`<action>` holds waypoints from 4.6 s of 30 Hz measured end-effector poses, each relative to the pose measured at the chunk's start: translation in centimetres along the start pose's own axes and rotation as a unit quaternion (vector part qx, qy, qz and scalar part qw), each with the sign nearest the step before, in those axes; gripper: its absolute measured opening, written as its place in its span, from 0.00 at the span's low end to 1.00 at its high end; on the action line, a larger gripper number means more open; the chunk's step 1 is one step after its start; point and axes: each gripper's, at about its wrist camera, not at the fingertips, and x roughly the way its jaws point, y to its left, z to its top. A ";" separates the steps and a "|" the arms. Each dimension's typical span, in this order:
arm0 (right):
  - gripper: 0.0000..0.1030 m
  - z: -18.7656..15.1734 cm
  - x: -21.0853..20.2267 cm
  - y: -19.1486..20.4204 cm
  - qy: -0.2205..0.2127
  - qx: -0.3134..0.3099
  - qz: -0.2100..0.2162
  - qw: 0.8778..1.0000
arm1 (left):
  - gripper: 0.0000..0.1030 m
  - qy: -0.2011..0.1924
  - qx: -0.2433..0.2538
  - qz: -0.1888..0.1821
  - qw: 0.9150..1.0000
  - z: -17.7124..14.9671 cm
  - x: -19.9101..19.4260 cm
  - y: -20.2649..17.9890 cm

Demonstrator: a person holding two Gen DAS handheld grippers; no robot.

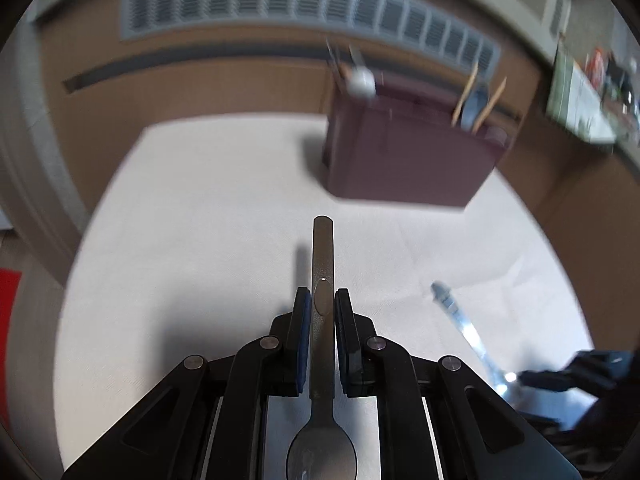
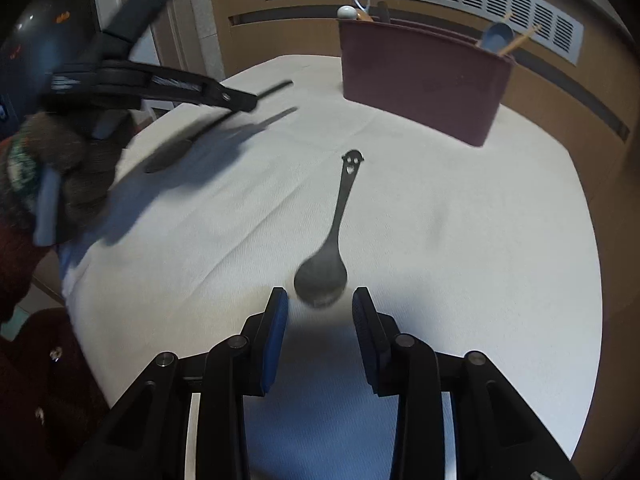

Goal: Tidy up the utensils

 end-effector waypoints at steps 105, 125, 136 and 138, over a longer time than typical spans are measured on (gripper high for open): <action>0.26 20.3 -2.7 -15.7 -0.183 0.171 -0.018 0.968 | 0.27 -0.249 -0.090 -0.149 0.953 16.6 8.3 -2.6; 0.35 4.4 -9.1 -3.8 -0.209 0.123 -0.072 0.967 | 0.34 -0.132 0.038 0.070 0.988 -0.9 -7.6 -7.0; 0.35 0.5 -9.9 -1.6 -0.204 0.145 -0.089 0.964 | 0.34 -0.140 0.049 0.074 0.986 -3.8 -10.4 -8.5; 0.35 0.4 -10.0 -1.3 -0.205 0.140 -0.093 0.964 | 0.34 -0.137 0.054 0.072 0.986 -3.8 -10.4 -8.7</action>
